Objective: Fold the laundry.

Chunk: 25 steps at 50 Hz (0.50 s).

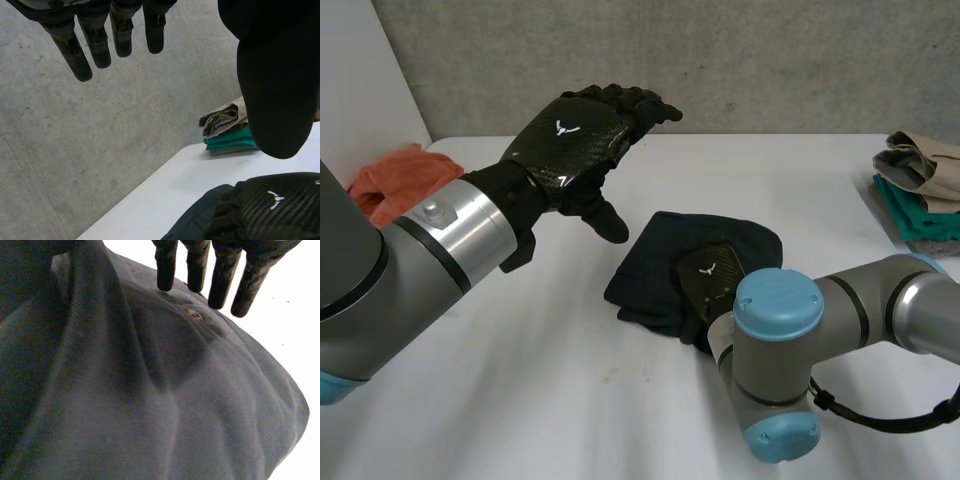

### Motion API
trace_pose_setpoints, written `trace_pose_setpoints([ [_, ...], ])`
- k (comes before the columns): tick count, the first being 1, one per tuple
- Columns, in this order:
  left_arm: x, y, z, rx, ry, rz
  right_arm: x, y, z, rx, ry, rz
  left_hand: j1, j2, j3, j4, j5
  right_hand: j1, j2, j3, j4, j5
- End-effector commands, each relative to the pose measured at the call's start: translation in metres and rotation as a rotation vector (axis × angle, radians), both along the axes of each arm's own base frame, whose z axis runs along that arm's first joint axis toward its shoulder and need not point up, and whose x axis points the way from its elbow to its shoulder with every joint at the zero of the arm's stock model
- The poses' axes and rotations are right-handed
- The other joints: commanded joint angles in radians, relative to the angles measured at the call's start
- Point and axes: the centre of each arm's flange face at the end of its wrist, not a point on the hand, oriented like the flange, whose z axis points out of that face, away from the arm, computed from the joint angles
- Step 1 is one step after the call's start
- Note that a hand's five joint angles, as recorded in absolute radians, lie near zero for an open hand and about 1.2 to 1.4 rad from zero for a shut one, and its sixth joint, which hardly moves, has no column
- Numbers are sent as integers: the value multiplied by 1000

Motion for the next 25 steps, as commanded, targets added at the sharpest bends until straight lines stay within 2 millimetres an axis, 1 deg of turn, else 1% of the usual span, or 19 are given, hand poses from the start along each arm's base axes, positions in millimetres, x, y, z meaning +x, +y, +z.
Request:
trace_pose_setpoints([
  [1,0,0,0,0,0,0,-1,-18,-4,-27,25,-19,-20,-18,-23,-16,-35,468,426,425,428,417],
  [2,0,1,0,0,0,-2,-2,-20,-3,-30,28,-25,-20,-18,-23,-16,-35,570,529,528,531,520],
  [3,0,1,0,1,0,-2,-4,-25,-1,-43,29,-35,-20,-18,-23,-16,-35,780,739,738,741,730],
  [6,0,0,0,0,0,-2,-8,-33,6,-62,22,-51,-20,-18,-23,-16,-35,955,914,913,916,905],
  [7,0,0,0,1,0,0,-9,-37,12,-73,17,-59,-20,-18,-23,-16,-35,1063,1022,1021,1024,1013],
  [9,0,0,0,1,0,0,-12,-42,17,-84,13,-68,-23,-21,-26,-19,-38,1161,1120,1118,1121,1111],
  [11,0,0,0,1,0,0,-17,-49,24,-100,12,-85,-23,-21,-26,-19,-38,1169,1128,1126,1130,1119],
  [14,0,0,0,1,0,1,-24,-61,28,-123,31,-91,-23,-21,-26,-19,-38,1169,1128,1126,1130,1119],
  [17,0,0,0,1,0,1,-27,-70,30,-146,49,-64,-23,-21,-26,-19,-38,1153,1111,1110,1113,1102],
  [19,0,0,-1,3,-1,1,-30,-82,35,-180,59,-29,-20,-18,-23,-16,-35,968,927,926,929,918],
  [21,0,0,-1,3,-1,1,-32,-89,41,-203,58,1,-20,-18,-23,-17,-35,938,897,896,899,888],
  [23,0,0,-1,4,-2,1,-35,-100,52,-243,48,46,-20,-18,-23,-16,-35,964,923,922,925,914],
  [25,1,0,-1,4,-2,3,-35,-108,68,-295,33,88,-20,-18,-23,-16,-35,1002,961,960,963,952],
])
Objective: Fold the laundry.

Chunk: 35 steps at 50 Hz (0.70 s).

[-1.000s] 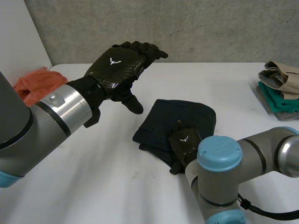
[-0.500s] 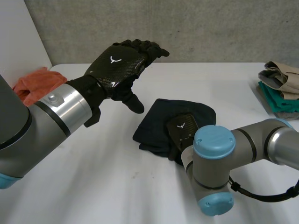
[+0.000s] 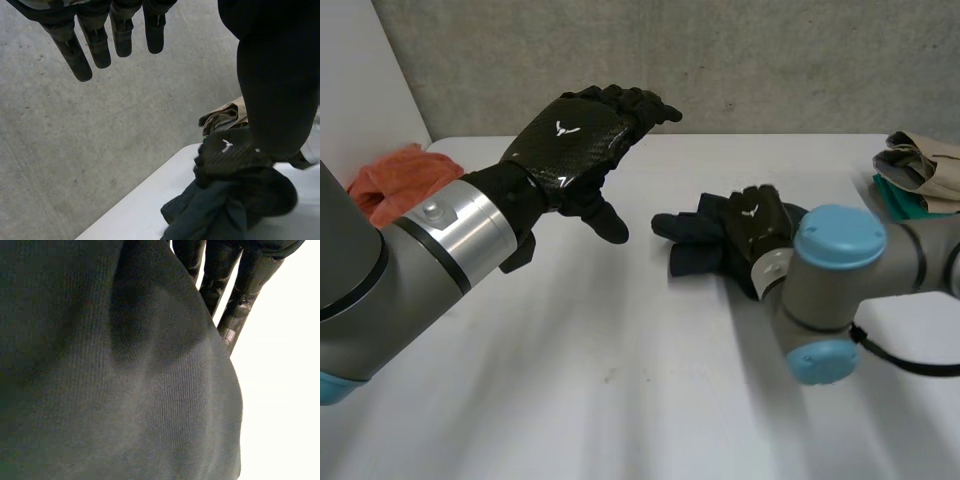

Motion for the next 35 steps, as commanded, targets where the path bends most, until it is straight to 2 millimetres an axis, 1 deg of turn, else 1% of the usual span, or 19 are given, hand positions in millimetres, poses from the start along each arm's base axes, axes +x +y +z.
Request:
trace_pose_setpoints([
  [1,0,-1,0,0,0,3,-8,-38,49,-166,-26,157,-20,-18,-23,-16,-35,386,241,237,238,220],
  [3,1,0,-1,1,-2,3,-13,-51,66,-218,-41,190,-23,-21,-26,-19,-38,413,268,264,265,247],
  [4,1,0,0,-1,1,3,-19,-63,84,-272,-52,225,-20,-18,-23,-17,-35,427,282,279,280,261],
  [7,1,-1,0,-1,1,5,-32,-80,107,-348,-54,265,-23,-21,-26,-19,-38,428,282,279,280,262],
  [8,1,-1,1,-2,1,5,-43,-92,122,-395,-51,295,-23,-21,-26,-19,-38,428,282,279,280,262],
  [11,1,-1,1,-4,2,6,-65,-111,144,-450,-65,313,-20,-18,-23,-17,-35,428,282,279,280,262],
  [12,1,-1,1,-4,2,6,-83,-123,158,-473,-87,315,-20,-18,-23,-16,-35,428,282,279,280,262],
  [15,1,-1,1,-4,2,8,-116,-142,178,-493,-147,295,-20,-18,-23,-16,-35,428,282,279,280,262],
  [16,2,-1,1,-4,2,8,-141,-156,192,-516,-200,269,-20,-18,-23,-16,-35,428,282,279,280,262],
  [18,1,-1,2,-5,3,6,-160,-165,200,-535,-239,258,-20,-18,-23,-16,-35,428,282,279,280,262],
  [19,1,-1,1,-4,2,6,-180,-174,204,-558,-277,250,-20,-18,-23,-16,-35,428,282,279,280,262],
  [20,1,0,2,-6,4,6,-190,-179,206,-570,-294,250,-20,-18,-23,-16,-35,428,282,279,280,262],
  [22,1,-1,3,-8,4,6,-207,-186,209,-594,-320,252,-20,-18,-23,-16,-35,428,282,279,280,262],
  [24,1,0,3,-8,4,6,-231,-195,208,-621,-336,250,-20,-18,-23,-16,-35,428,282,279,280,262],
  [26,1,0,3,-8,4,6,-252,-206,197,-627,-337,233,-18,-16,-20,-14,-32,428,282,279,280,262],
  [29,1,0,2,-8,3,6,-269,-216,183,-620,-334,212,-17,-15,-20,-14,-32,428,282,279,280,262],
  [30,1,0,2,-8,3,6,-281,-222,168,-601,-332,196,-17,-15,-20,-14,-32,428,282,279,280,262],
  [33,2,0,0,-1,-1,6,-301,-230,143,-560,-328,166,-17,-15,-20,-14,-32,431,285,282,283,264],
  [35,1,1,-4,10,-8,5,-315,-235,116,-516,-328,147,-15,-13,-17,-11,-29,431,285,282,283,265],
])
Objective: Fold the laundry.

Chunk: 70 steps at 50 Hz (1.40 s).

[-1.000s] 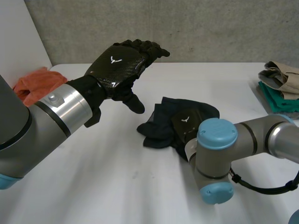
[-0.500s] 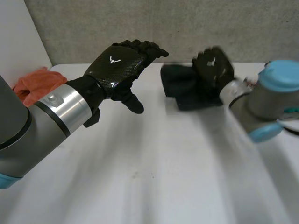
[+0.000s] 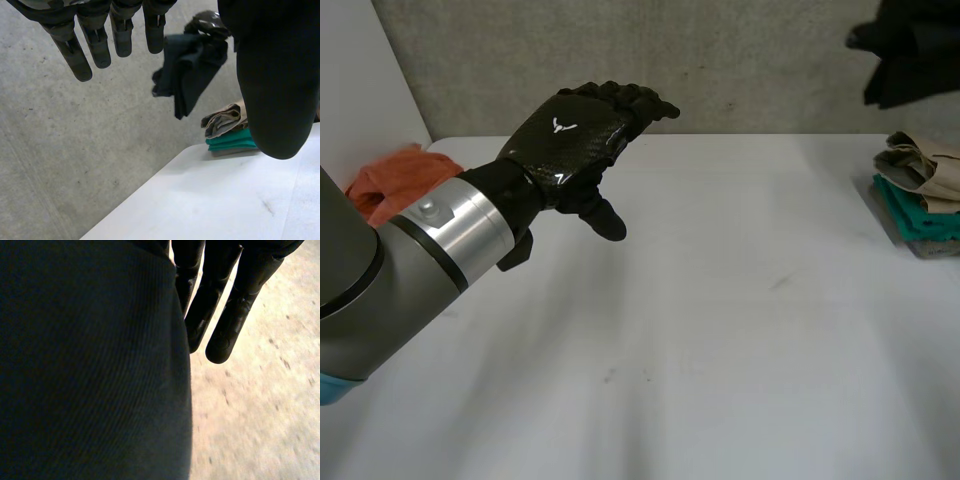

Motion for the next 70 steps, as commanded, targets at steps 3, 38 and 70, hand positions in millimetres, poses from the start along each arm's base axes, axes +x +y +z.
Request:
trace_pose_setpoints([
  [3,0,1,-10,28,-17,0,-60,-22,-103,161,4,-62,-14,-13,-17,-11,-29,403,201,198,193,250],
  [38,-5,18,0,2,0,2,-117,23,-136,226,92,-107,-17,-15,-20,-14,-32,-746,-948,-952,-956,-899],
  [70,-8,18,4,-5,9,-8,-148,39,-137,252,62,-232,-17,-15,-20,-14,-32,-746,-948,-952,-956,-899],
])
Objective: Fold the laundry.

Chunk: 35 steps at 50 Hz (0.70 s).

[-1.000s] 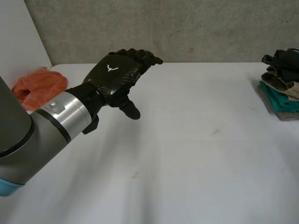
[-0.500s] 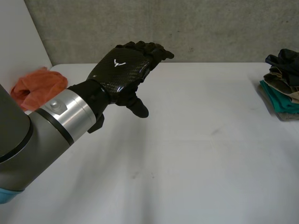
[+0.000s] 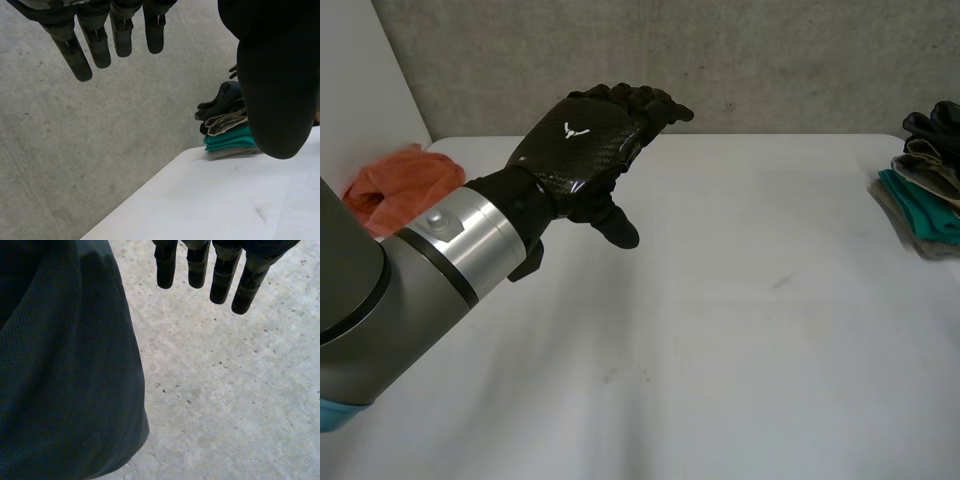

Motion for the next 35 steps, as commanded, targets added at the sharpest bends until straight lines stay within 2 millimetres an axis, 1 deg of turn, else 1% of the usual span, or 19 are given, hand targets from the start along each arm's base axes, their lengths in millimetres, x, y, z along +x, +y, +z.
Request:
trace_pose_setpoints([
  [1,-2,1,1,-2,2,-6,7,14,8,29,-20,-27,-17,-15,-20,-14,-32,-28,-47,-38,-58,-73],
  [3,-2,2,1,-1,2,-6,12,23,13,53,-39,-31,-17,-15,-20,-14,-32,-28,-47,-38,-58,-73],
  [4,-2,2,3,-5,5,-6,15,34,20,76,-63,-45,-17,-15,-20,-14,-32,-28,-47,-38,-58,-73],
  [6,-1,2,3,-5,5,-6,12,46,28,102,-88,-69,-17,-15,-20,-14,-32,-28,-47,-38,-58,-73],
  [7,-1,3,4,-7,5,-6,3,61,33,141,-120,-101,-17,-15,-20,-14,-32,-28,-47,-38,-58,-73],
  [10,-1,2,4,-7,5,-6,-11,78,36,195,-162,-142,-17,-15,-20,-14,-32,-28,-47,-38,-58,-73],
  [11,-1,2,4,-7,5,-6,-20,90,35,240,-197,-171,-17,-15,-20,-14,-32,-28,-47,-38,-58,-73],
  [13,-1,2,3,-6,4,-6,-25,99,33,281,-218,-183,-17,-15,-20,-14,-32,-28,-47,-38,-58,-73],
  [16,0,0,3,-7,5,-3,-42,115,32,348,-263,-201,-20,-18,-23,-17,-35,-28,-47,-38,-58,-73],
  [18,0,0,4,-10,6,-5,-58,127,44,357,-269,-226,-23,-21,-26,-19,-38,-28,-47,-38,-58,-73],
  [21,0,-1,3,-7,6,-5,-75,135,58,347,-266,-265,-23,-21,-26,-20,-38,-28,-47,-38,-58,-73],
  [23,0,-1,3,-7,6,-5,-97,141,73,318,-252,-319,-26,-24,-29,-22,-41,-28,-47,-38,-58,-73],
  [24,0,-1,4,-9,7,-3,-114,145,85,286,-231,-364,-26,-24,-29,-22,-41,-28,-47,-38,-58,-73],
  [27,0,-2,5,-11,9,-3,-136,146,113,208,-185,-451,-26,-24,-29,-22,-41,-28,-47,-38,-58,-73],
  [28,1,-2,5,-13,10,0,-146,146,135,137,-158,-526,-26,-24,-29,-22,-41,-28,-47,-38,-58,-73],
  [31,2,-7,11,-32,20,14,-156,146,171,7,-131,-667,-26,-24,-29,-22,-41,-28,-47,-38,-58,-73],
  [32,3,-9,13,-37,23,20,-157,147,193,-83,-121,-766,-23,-21,-26,-20,-38,-28,-47,-38,-58,-73],
  [33,5,-13,18,-50,31,33,-153,146,205,-130,-116,-810,-20,-18,-23,-17,-35,-28,-47,-38,-58,-73],
  [35,9,-19,25,-69,42,56,-128,142,231,-214,-101,-837,-17,-15,-20,-14,-32,-28,-47,-38,-58,-73],
])
